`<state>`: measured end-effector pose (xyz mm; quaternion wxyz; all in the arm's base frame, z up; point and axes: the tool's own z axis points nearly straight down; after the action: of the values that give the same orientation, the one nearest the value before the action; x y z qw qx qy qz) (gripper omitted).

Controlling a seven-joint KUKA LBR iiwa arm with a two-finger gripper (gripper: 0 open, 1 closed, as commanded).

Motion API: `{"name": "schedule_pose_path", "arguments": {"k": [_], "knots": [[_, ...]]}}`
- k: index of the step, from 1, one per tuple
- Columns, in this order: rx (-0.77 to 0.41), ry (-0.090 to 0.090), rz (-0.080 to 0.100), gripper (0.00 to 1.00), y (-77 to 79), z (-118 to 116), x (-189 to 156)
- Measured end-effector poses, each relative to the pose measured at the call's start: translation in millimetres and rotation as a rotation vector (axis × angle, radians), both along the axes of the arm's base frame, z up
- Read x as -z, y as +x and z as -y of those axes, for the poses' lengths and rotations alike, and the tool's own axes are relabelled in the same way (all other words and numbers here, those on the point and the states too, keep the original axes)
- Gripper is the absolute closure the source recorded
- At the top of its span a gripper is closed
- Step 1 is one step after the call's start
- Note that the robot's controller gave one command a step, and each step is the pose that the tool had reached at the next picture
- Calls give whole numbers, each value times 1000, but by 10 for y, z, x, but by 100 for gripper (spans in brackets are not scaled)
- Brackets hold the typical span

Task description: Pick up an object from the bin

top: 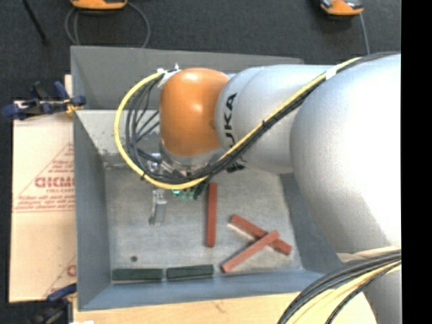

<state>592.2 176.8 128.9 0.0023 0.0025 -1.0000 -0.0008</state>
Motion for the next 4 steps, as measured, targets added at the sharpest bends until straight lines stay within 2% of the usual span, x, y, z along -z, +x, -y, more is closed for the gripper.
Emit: {"name": "schedule_pose_path", "arguments": {"k": [1,2,3,4], "knots": [[41,-4,4,0,352,732,570],[-52,-6,7,0,44,1625,389],[-601,-1,10,0,471,1567,569],[-598,1,14,100,489,1551,531]]}}
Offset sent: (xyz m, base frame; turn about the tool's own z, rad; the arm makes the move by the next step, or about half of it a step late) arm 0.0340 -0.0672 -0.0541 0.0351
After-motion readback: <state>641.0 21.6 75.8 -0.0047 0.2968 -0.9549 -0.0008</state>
